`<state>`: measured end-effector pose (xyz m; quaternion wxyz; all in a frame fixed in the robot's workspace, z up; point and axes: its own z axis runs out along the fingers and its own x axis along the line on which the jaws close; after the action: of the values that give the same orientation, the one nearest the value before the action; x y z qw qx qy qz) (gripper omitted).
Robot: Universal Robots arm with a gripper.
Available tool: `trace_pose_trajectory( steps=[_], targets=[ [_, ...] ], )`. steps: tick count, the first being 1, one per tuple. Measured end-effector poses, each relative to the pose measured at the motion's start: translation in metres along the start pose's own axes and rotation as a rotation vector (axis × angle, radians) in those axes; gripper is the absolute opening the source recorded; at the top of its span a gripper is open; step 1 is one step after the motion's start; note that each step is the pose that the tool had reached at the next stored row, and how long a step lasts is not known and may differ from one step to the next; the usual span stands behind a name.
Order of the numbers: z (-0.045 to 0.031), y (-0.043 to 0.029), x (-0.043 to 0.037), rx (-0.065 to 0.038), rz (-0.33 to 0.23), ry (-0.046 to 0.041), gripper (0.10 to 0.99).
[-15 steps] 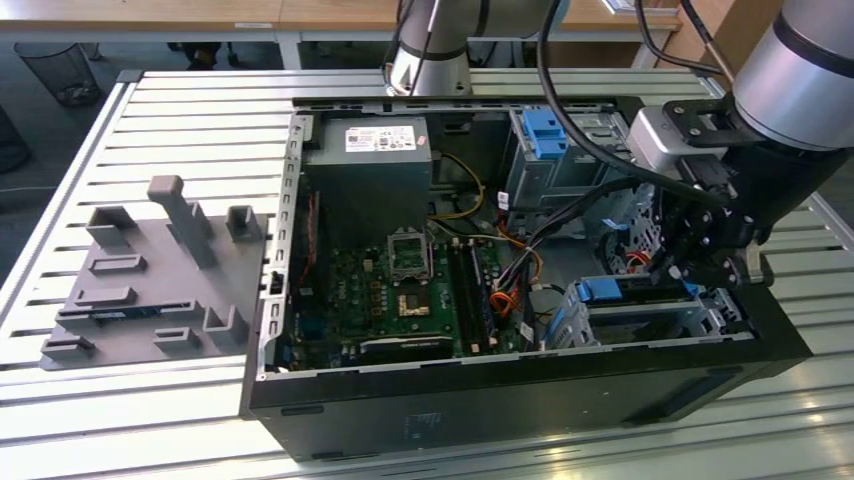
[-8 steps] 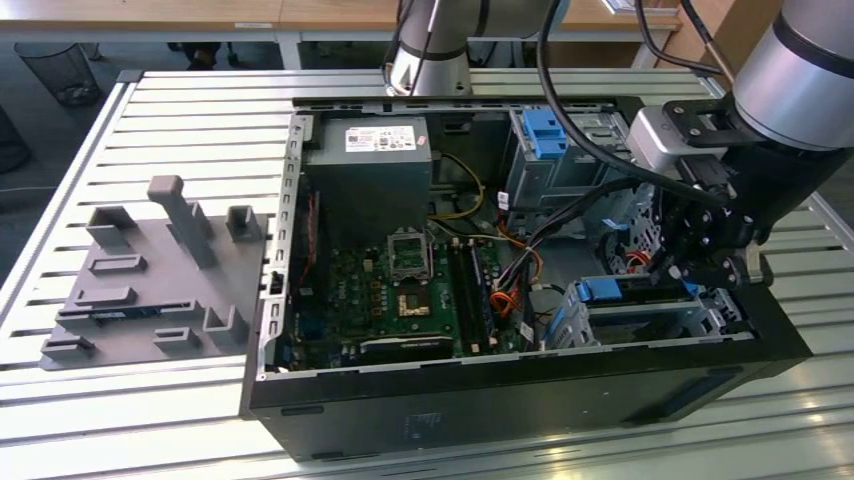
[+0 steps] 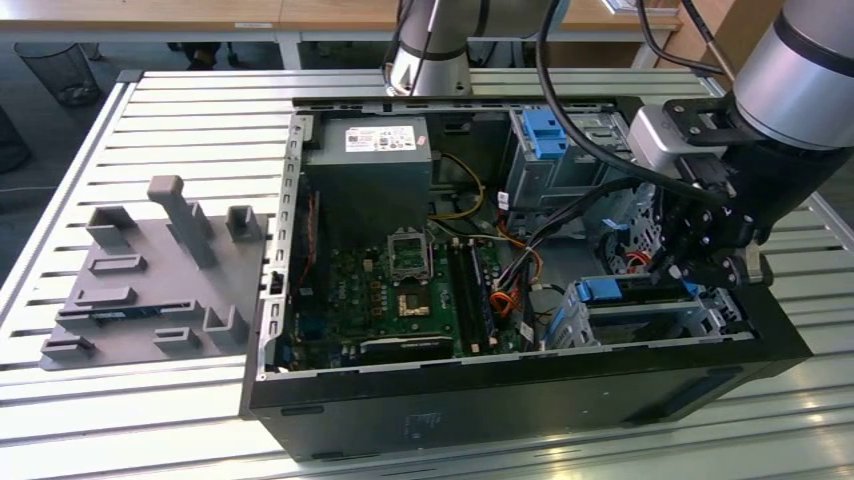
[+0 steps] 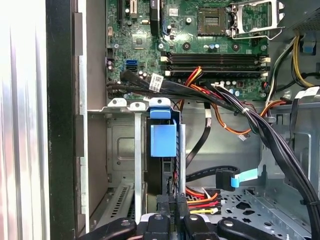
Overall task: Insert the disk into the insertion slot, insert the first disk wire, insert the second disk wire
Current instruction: 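Insert the first disk wire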
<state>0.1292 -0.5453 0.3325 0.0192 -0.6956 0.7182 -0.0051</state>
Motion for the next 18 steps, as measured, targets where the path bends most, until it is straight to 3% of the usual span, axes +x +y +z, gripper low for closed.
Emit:
trace_pose_trajectory(
  steps=[18],
  targets=[
    [0.0028, -0.0006, -0.0008, 0.000, 0.023, 0.0006, 0.169]
  ],
)
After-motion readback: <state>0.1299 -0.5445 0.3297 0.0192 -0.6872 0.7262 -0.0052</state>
